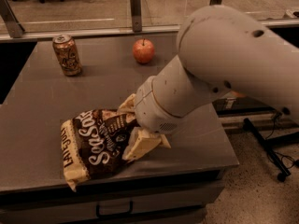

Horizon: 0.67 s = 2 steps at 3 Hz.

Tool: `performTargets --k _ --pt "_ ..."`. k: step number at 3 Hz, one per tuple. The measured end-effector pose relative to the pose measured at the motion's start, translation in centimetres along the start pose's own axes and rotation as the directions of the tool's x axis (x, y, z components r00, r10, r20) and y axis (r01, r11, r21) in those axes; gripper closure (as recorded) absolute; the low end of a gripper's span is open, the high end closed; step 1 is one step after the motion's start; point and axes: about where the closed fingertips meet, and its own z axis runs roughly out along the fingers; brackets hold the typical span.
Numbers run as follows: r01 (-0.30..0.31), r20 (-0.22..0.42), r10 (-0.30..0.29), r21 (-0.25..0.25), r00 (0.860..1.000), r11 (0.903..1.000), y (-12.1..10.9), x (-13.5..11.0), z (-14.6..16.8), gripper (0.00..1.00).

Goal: Move brown chip bag near orange can

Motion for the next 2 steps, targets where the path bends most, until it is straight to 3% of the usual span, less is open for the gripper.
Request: performTargets --k 1,2 --pt "0.011 -0.022 -0.012 -0.022 1.000 0.9997 -0.2 0.7 0.7 0.65" --pt "-0.071 -0.041 0.070 -0.014 0.997 0.9974 -3.0 1.8 1.2 0.88"
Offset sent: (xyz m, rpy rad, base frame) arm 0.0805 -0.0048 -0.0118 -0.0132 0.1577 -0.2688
